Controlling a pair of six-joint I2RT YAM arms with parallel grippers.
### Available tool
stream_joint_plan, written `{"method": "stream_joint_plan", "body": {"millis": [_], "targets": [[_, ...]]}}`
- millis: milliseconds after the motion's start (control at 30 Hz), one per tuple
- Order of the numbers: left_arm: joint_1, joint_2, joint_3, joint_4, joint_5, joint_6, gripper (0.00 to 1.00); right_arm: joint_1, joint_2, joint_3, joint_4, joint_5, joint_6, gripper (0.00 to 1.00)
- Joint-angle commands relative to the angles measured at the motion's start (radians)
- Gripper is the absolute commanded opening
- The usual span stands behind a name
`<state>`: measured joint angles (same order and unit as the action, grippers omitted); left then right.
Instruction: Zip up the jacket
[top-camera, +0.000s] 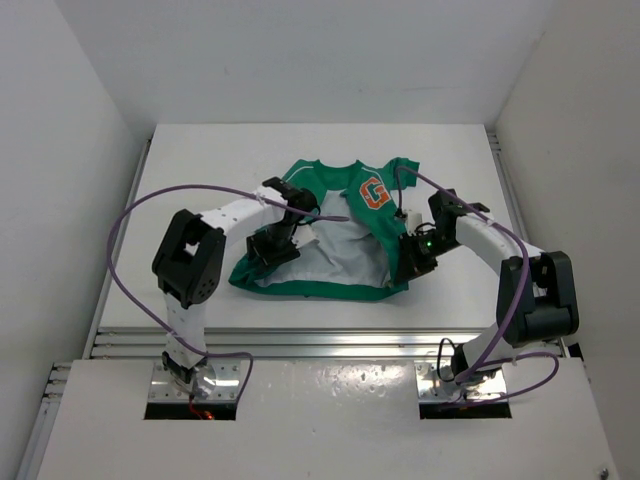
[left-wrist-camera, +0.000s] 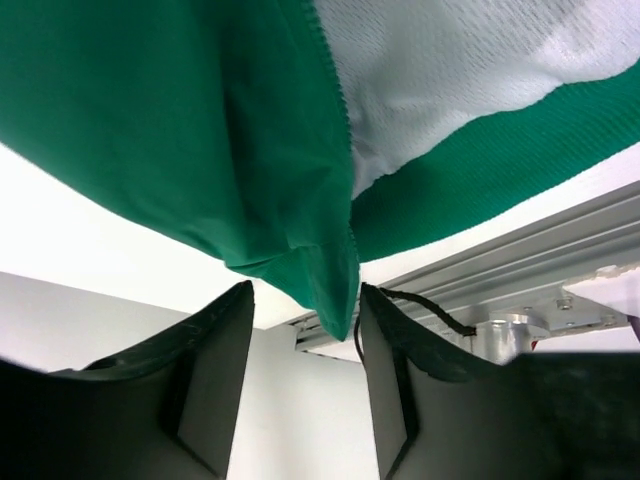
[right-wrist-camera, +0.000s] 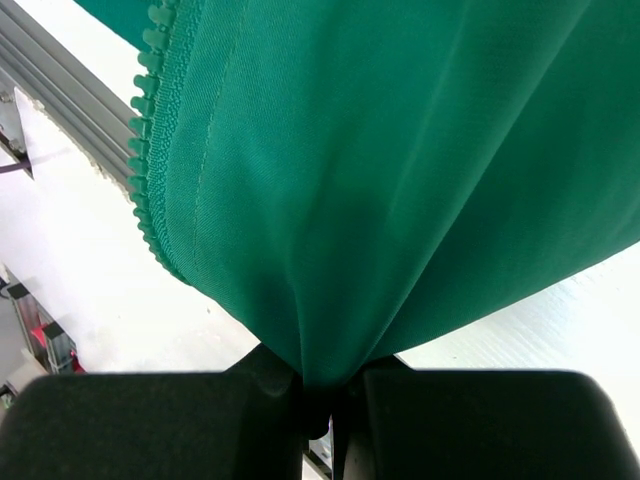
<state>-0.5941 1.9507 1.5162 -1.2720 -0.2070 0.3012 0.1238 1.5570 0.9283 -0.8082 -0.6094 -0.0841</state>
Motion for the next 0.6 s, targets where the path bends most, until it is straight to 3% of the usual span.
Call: {"method": "stream_joint_plan", "body": {"millis": [0,167,567], "targets": [[-0.029,-0.016,-0.025,-0.030,-0.020,-0.004,0.50,-0.006,-0.028,-0.003,0.030,-0.015,-0.014,0.00],[-0.038,-0.006,-0.037,-0.030,-0.011,-0.004,0.43,-0.007,-0.021,0.000,0.027,-0.020,-0.009,0.00],[-0.038,0.051,-0.047,-0.030,-0.029,0.006,0.43,-0.010,-0.020,-0.003,0.030,-0.021,-0.011,0.00]]}}
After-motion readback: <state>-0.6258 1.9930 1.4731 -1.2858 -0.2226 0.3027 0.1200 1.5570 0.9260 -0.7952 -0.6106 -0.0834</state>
